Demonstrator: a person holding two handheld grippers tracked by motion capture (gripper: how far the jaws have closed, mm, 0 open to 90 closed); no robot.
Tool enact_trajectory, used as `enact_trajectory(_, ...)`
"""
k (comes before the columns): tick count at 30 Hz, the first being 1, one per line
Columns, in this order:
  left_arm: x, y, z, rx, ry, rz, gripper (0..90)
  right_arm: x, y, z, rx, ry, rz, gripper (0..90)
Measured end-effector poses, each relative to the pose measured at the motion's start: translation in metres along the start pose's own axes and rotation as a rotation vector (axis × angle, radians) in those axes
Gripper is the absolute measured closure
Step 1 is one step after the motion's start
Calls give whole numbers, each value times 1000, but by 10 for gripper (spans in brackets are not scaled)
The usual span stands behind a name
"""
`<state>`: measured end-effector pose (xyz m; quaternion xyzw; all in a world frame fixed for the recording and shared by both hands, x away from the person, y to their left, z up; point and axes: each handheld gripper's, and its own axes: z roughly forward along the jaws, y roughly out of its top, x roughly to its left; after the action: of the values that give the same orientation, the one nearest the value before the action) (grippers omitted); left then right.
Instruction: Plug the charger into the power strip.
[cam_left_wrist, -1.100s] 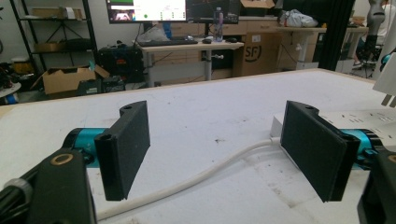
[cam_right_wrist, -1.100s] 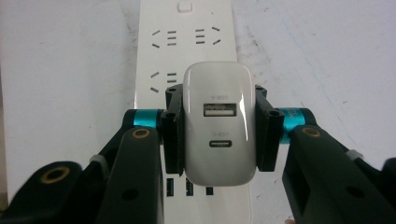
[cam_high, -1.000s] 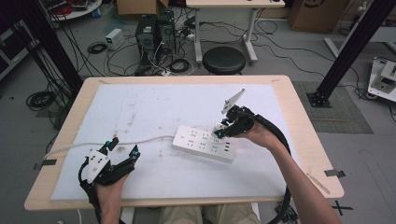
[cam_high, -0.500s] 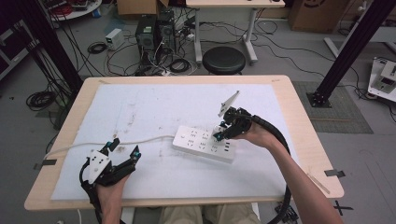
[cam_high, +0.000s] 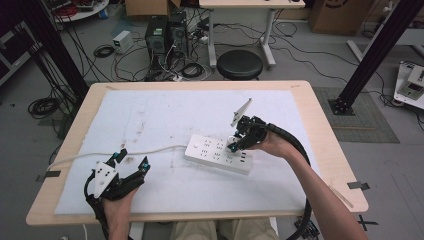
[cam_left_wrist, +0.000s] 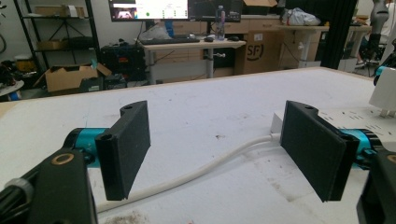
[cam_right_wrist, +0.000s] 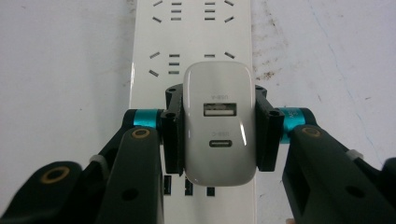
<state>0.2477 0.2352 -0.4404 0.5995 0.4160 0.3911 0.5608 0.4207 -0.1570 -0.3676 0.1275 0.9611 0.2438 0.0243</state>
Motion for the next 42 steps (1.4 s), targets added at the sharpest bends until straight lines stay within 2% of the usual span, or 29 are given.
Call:
enact_trajectory(8, -1, 4, 1, 3, -4, 17, 245, -1, 1, 1, 0, 7, -12, 635)
enact_trajectory(10, -2, 4, 1, 5, -4, 16, 245, 1, 1, 1, 5, -1, -5, 635)
enact_trajectory(13, -3, 4, 2, 7, -8, 17, 246, 3, 2, 2, 6, -13, -19, 635)
enact_trajectory(20, -2, 5, 1, 6, -7, 20, 248, -3, -1, 2, -13, 18, 4, 635)
enact_trajectory(27, -2, 6, 1, 1, -5, 20, 250, 5, 0, 2, -8, -20, -20, 635)
enact_trajectory(29, -2, 6, 1, 0, -5, 18, 250, 3, -4, 2, -34, -13, 8, 635)
enact_trajectory(33, -2, 6, 3, 5, -9, 23, 251, 1, -7, 2, -53, -4, 27, 635)
enact_trajectory(34, -3, 6, 4, 5, -14, 20, 252, 6, -5, 3, -45, -29, 3, 635)
enact_trajectory(37, -3, 6, 4, 6, -13, 22, 252, 7, -4, 3, -42, -34, -2, 635)
enact_trajectory(42, -6, 6, 6, 11, -17, 28, 253, 0, -5, 5, -62, 5, -8, 635)
